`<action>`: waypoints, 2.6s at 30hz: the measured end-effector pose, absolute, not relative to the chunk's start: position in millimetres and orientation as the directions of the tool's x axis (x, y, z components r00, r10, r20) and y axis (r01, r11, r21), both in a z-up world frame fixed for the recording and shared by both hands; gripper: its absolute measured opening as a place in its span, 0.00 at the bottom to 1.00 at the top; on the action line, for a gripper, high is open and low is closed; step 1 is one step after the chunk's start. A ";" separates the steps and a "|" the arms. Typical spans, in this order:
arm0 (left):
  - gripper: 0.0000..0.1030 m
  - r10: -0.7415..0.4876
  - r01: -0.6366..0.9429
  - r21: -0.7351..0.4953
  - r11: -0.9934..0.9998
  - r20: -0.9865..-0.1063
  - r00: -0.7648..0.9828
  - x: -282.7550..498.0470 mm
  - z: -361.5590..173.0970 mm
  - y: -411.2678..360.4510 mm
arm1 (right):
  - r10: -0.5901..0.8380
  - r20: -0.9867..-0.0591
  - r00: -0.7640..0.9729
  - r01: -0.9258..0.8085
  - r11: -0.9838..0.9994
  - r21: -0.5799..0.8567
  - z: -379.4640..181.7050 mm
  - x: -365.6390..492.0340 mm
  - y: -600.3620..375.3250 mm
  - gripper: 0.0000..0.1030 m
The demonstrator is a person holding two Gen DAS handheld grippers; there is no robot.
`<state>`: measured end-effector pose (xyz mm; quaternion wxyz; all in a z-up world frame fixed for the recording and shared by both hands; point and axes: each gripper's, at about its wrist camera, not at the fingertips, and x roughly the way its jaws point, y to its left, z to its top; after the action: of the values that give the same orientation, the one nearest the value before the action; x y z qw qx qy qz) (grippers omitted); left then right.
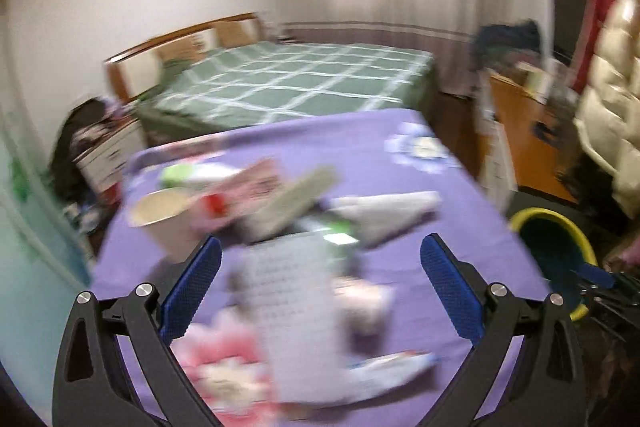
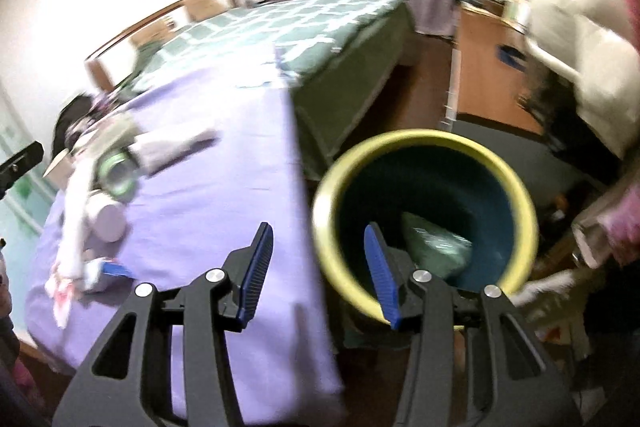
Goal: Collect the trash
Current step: 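Grasp the white foam net sleeve with the right gripper, then carry the foam sleeve over the bin and release it with the right gripper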
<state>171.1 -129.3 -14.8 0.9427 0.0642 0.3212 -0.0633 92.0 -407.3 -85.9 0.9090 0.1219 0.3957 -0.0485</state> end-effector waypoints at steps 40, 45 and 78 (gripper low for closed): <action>0.95 0.103 -0.131 -0.001 0.991 -0.618 0.780 174.9 -50.0 59.3 | 0.343 -0.764 0.547 -0.254 0.937 0.239 -89.4 158.5 -171.2 0.15; 0.95 0.095 -0.117 0.004 0.993 -0.614 0.784 173.6 -47.7 51.6 | 0.344 -0.733 0.587 -0.244 0.938 0.245 -74.3 150.7 -182.7 0.14; 0.95 -0.210 0.312 0.009 0.950 -0.719 0.662 194.3 -83.4 -112.0 | -0.263 -0.813 0.519 0.560 0.823 0.092 -135.0 113.7 -502.8 0.24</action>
<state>194.3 -112.0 -83.4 0.9093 0.0659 0.3850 -0.1435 113.7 -502.8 -135.0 0.8540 0.1742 0.4270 -0.2409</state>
